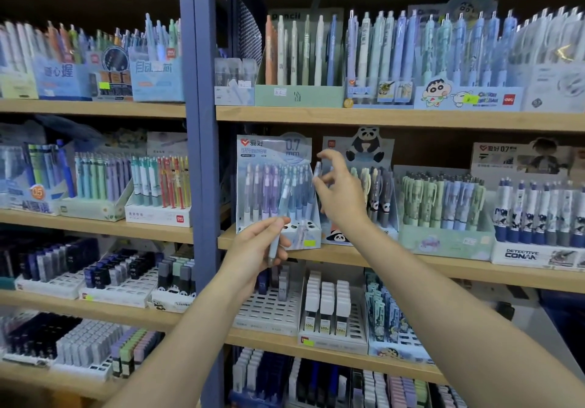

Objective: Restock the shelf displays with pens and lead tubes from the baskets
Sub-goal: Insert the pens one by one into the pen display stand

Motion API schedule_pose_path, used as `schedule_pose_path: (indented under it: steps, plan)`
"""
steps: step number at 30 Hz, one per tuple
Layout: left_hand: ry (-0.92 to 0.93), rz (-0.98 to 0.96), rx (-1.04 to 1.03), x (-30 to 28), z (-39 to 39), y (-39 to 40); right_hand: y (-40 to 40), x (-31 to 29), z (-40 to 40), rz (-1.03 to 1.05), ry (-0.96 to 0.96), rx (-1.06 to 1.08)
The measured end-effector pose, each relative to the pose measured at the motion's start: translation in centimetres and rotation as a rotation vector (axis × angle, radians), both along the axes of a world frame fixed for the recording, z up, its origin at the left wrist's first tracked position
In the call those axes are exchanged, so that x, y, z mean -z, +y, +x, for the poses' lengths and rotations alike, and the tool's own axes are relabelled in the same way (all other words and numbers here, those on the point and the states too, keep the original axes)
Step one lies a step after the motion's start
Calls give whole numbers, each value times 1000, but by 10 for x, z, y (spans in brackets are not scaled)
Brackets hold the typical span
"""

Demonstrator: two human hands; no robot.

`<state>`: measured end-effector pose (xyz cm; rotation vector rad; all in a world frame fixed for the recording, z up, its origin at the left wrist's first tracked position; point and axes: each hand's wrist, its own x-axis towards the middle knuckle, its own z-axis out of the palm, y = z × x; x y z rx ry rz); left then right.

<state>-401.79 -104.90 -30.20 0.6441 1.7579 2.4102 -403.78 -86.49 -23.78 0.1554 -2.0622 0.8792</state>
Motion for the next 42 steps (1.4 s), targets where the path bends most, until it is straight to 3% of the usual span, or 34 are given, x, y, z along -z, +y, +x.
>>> schedule_pose_path:
  steps: [9, 16, 18, 21, 26, 31, 34, 37, 42]
  plan:
    - [13, 9, 5, -1, 1, -1, 3, -3, 4, 11, -59, -110]
    - [14, 4, 5, -1, 6, -4, 1, -14, 14, 116, -206, -27]
    - [23, -7, 11, -1, 5, -5, -2, -17, 20, 55, -175, -10]
    - [31, -9, 22, -1, 7, -8, -17, -17, 36, -139, -180, -207]
    - [34, -38, -44, -3, 10, -7, -45, -11, 47, -132, -328, -397]
    - [-1, 11, -37, 0, 12, -19, -41, -15, 48, -377, -288, -461]
    - [41, -57, -57, 0, 13, -23, -37, -16, 52, -392, -345, -537]
    - [179, -197, -184, -3, 14, -24, -34, -15, 55, -359, -378, -572]
    - [819, -793, -692, 2, 3, -29, -26, -23, 52, -380, -183, -393]
